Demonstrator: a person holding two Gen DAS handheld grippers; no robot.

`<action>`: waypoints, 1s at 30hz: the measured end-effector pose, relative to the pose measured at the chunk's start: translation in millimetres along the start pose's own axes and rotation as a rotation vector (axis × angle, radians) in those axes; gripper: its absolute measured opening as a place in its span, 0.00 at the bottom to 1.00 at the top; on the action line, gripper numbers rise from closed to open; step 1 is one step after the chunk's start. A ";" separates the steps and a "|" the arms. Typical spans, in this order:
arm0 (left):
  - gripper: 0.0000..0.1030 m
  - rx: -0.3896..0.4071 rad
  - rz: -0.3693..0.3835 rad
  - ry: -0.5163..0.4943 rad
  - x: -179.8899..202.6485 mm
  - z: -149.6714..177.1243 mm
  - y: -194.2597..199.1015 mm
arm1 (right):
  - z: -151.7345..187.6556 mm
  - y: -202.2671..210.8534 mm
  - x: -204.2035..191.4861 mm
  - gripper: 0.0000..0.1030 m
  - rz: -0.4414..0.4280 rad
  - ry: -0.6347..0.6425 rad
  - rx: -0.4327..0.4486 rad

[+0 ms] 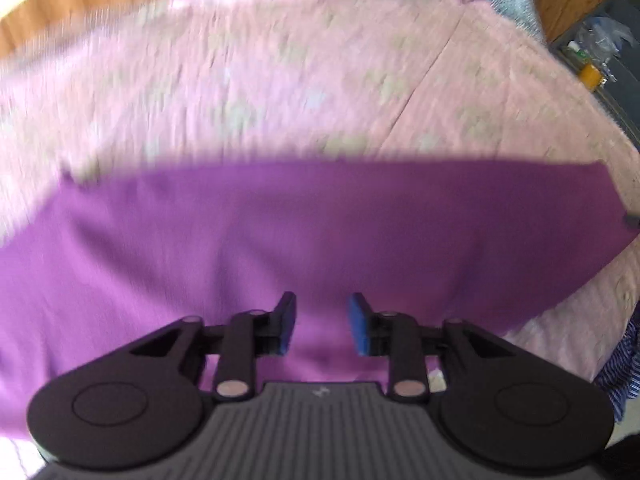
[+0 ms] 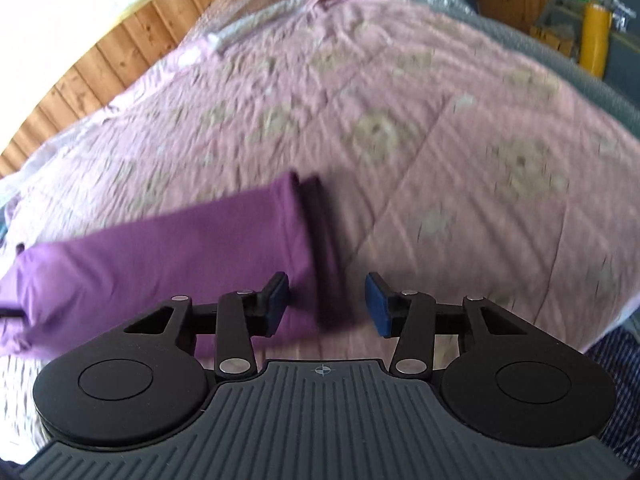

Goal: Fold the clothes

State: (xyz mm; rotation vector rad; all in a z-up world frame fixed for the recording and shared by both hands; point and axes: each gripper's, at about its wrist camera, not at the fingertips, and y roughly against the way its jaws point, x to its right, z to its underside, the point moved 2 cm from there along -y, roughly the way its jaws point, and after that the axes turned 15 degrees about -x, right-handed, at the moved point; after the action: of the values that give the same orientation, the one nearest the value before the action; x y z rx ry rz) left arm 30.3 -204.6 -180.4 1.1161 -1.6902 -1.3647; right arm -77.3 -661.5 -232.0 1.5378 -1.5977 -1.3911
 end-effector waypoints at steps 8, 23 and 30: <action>0.59 -0.001 0.400 -0.171 147.4 -117.5 8.6 | 10.7 14.2 -34.8 0.06 0.124 0.114 0.087; 0.09 -0.123 0.423 -0.200 240.9 -139.1 -39.8 | 30.3 42.8 -141.4 0.09 0.114 0.283 0.246; 0.09 -0.127 0.416 0.069 92.1 -102.9 -44.2 | 18.2 51.6 -153.9 0.36 -0.172 0.214 0.214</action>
State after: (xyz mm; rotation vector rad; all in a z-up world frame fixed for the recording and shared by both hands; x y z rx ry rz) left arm 94.8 -332.7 -202.0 0.6827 -1.6461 -1.1355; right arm -80.0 -520.7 -149.1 1.9193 -1.5514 -1.1231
